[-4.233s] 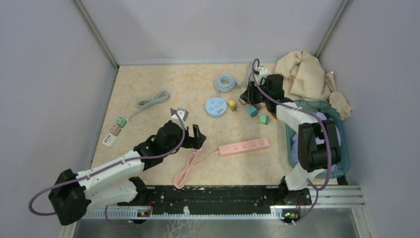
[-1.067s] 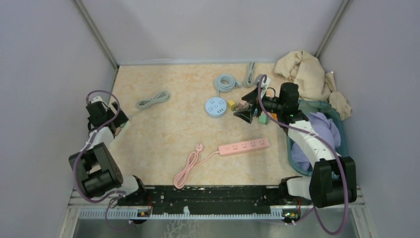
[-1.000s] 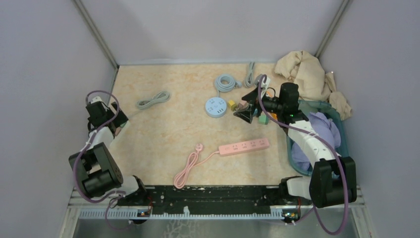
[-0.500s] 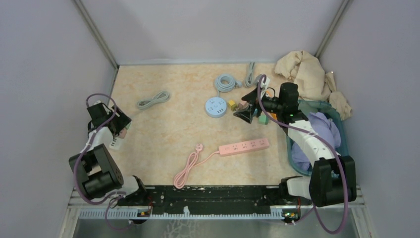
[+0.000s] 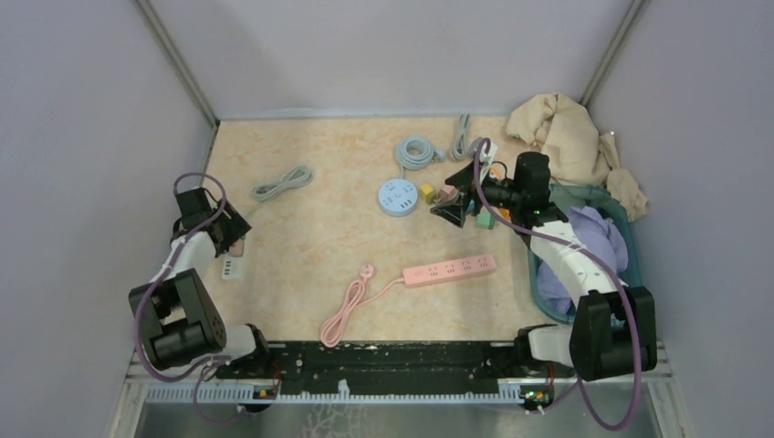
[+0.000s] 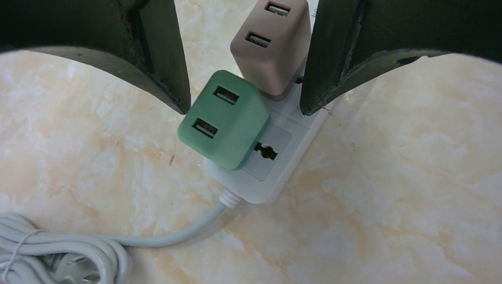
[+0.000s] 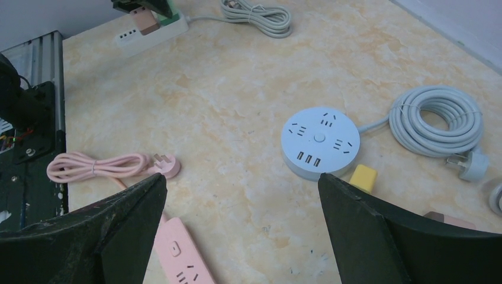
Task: Pull the plug off the socket
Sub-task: Move the socket to the center of the board.
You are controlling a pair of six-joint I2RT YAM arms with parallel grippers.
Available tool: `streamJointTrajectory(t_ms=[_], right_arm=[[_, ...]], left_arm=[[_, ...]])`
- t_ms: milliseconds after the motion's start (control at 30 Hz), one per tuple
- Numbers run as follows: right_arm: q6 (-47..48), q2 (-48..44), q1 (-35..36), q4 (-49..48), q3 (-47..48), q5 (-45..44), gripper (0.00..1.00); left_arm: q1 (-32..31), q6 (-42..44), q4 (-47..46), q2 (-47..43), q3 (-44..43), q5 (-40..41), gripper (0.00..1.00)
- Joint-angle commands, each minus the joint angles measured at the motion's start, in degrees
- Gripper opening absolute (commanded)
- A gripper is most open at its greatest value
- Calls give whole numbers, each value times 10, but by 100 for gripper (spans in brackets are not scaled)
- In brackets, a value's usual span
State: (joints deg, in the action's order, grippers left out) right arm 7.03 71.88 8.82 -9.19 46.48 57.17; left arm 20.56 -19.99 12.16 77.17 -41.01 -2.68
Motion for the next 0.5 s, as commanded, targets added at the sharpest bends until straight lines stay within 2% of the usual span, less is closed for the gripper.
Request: streamJointTrajectory(t_ms=[0, 67, 267, 467], right_arm=[[14, -1, -2, -18, -1, 19, 98], [15, 0, -2, -17, -1, 20, 98], [18, -1, -2, -14, 0, 20, 98], [22, -1, -2, -11, 1, 22, 98]], left_arm=[[-27, 24, 40, -5, -10, 46, 72], [-45, 25, 50, 0, -11, 52, 65], [-89, 28, 69, -2, -20, 93, 52], [-125, 19, 83, -8, -19, 87, 37]])
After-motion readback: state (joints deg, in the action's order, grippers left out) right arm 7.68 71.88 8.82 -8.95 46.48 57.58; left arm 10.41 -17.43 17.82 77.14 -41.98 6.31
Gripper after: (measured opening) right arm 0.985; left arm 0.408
